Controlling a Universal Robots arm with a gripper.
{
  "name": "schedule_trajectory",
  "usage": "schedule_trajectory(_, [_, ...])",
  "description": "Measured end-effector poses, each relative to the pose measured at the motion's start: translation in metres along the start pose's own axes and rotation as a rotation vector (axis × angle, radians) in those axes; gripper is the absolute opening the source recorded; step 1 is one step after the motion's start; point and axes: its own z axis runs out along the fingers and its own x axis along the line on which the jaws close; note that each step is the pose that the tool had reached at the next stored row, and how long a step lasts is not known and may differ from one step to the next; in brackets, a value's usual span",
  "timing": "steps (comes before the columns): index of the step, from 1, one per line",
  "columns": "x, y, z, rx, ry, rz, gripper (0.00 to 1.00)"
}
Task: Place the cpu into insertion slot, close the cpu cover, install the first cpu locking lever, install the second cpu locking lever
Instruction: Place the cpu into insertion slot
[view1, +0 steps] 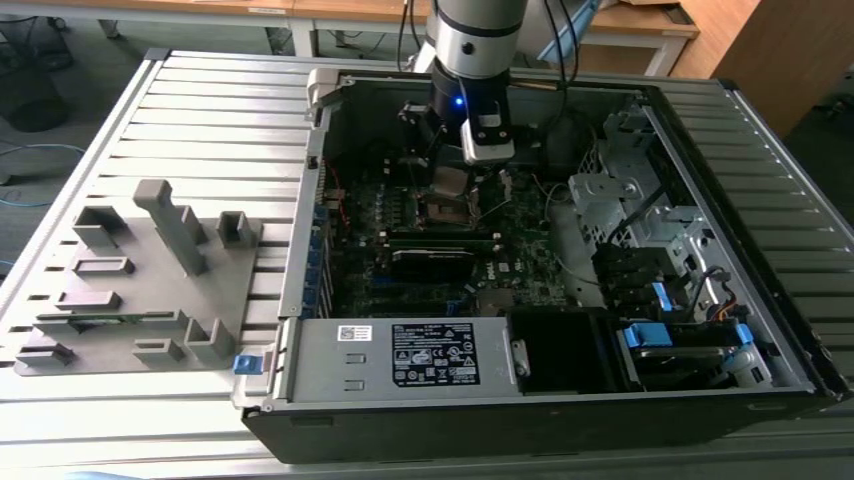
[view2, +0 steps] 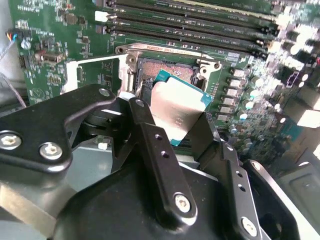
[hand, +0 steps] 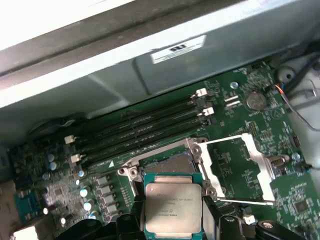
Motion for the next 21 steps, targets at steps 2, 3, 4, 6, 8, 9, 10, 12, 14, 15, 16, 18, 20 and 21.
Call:
schedule_trajectory(2, [0.0,0.0,0.0004,-0.0003,-0.0014,0.036,0.54])
schedule_trajectory(3, [0.0,0.0,0.0006,-0.0005,-0.0022,0.055,0.54])
schedule_trajectory(4, [0.0,0.0,0.0009,-0.0007,-0.003,0.074,0.54])
schedule_trajectory(6, [0.0,-0.0001,0.0014,-0.0009,-0.0044,0.109,0.54])
schedule_trajectory(8, [0.0,-0.0001,0.002,-0.0013,-0.0058,0.145,0.54])
schedule_trajectory(9, [0.0,-0.0001,0.0023,-0.0014,-0.0066,0.163,0.54])
schedule_trajectory(10, [0.0,-0.0001,0.0026,-0.0015,-0.0073,0.181,0.54])
schedule_trajectory(12, [0.0,-0.0001,0.0032,-0.0018,-0.0088,0.219,0.54])
schedule_trajectory(14, [0.0,-0.0001,0.0038,-0.0022,-0.0103,0.255,0.54])
schedule_trajectory(15, [0.0,-0.0002,0.0041,-0.0022,-0.011,0.273,0.54])
schedule_trajectory(16, [0.0,-0.0002,0.0044,-0.0025,-0.0117,0.291,0.54])
schedule_trajectory(18, [0.0,-0.0002,0.005,-0.0027,-0.0132,0.328,0.54])
schedule_trajectory(20, [0.0,-0.0002,0.0056,-0.0031,-0.0147,0.364,0.54])
schedule_trajectory(21, [-0.0001,-0.0002,0.006,-0.0033,-0.0154,0.382,0.54])
